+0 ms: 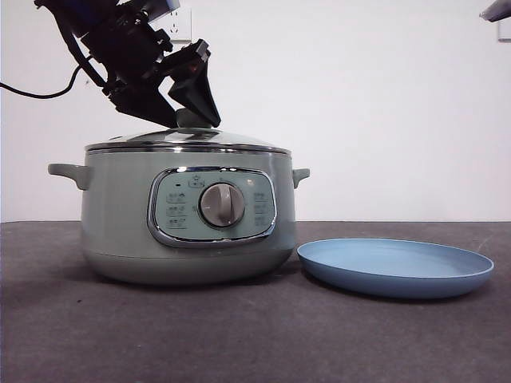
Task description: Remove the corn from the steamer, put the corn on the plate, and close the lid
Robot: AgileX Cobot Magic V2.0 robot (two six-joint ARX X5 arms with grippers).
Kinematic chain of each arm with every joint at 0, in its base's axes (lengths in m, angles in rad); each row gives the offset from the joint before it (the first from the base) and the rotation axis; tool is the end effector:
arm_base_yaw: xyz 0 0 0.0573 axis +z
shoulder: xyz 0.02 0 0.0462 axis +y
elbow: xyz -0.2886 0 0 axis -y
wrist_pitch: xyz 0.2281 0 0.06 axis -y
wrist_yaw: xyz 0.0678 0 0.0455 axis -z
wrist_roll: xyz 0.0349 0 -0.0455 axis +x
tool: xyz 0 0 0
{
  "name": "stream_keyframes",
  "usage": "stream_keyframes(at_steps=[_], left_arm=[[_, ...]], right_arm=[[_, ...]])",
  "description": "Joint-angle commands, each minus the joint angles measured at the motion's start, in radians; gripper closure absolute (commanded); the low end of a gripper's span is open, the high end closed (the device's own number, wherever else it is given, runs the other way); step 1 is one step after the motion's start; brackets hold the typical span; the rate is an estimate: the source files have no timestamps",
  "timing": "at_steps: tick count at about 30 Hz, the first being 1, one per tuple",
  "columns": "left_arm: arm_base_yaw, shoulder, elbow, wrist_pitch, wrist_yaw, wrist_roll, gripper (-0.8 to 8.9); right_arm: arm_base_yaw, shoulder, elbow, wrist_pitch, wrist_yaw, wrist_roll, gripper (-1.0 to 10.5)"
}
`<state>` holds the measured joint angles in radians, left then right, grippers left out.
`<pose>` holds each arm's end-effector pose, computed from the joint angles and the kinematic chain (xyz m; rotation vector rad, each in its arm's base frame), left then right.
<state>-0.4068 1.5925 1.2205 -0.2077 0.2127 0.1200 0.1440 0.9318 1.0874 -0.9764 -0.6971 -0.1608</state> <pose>0.3147 -0.1436 0.3092 0.1699 0.5496 -0.6366 0.1238 0.0406 0.3606 0.0873 0.7444 0.8531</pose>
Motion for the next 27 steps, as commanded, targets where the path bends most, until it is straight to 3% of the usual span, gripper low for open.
stream_keyframes(at_steps=[1, 4, 7, 20, 27], left_arm=[[-0.006, 0.011, -0.001, 0.0, 0.003, 0.006, 6.71], [-0.006, 0.011, -0.001, -0.005, 0.005, 0.004, 7.2], [-0.006, 0.011, -0.001, -0.011, 0.005, 0.003, 8.3], [-0.006, -0.03, 0.026, -0.009, 0.032, -0.023, 8.22], [-0.006, -0.059, 0.143, -0.114, 0.034, -0.023, 8.22]], right_arm=[[0.001, 0.0, 0.002, 0.003, 0.0, 0.006, 3.2], [0.001, 0.0, 0.002, 0.003, 0.0, 0.006, 3.2], [0.001, 0.0, 0.002, 0.003, 0.0, 0.006, 3.2], [0.001, 0.0, 0.002, 0.007, 0.0, 0.008, 3.2], [0.001, 0.0, 0.002, 0.021, 0.03, 0.015, 3.2]])
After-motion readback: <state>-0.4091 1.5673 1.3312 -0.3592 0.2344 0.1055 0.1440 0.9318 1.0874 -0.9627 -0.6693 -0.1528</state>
